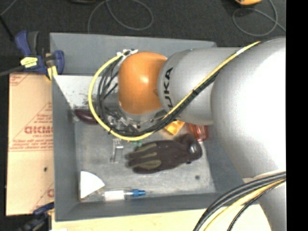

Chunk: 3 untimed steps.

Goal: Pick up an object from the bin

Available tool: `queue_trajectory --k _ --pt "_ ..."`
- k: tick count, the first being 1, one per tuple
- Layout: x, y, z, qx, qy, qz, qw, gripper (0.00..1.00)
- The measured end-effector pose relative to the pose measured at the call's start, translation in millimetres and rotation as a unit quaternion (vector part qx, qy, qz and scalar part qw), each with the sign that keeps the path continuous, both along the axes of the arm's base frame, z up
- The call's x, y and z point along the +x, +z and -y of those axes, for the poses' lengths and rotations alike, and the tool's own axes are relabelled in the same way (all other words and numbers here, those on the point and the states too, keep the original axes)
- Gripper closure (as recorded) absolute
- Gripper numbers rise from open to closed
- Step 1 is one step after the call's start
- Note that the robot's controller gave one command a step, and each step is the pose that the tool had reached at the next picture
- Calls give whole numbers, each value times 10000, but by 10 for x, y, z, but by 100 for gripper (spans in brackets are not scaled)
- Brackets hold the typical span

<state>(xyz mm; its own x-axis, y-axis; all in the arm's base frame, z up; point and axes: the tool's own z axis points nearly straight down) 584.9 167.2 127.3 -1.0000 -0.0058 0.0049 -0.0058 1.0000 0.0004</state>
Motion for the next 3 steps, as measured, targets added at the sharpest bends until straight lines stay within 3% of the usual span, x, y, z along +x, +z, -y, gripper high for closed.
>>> queue_trajectory --k 1,2,3 --pt "16 49 6 7 -15 35 10000 0" --pt "-402 -63 333 17 -145 40 9999 0" --pt "-484 -127 536 -7 -150 -24 9999 0"
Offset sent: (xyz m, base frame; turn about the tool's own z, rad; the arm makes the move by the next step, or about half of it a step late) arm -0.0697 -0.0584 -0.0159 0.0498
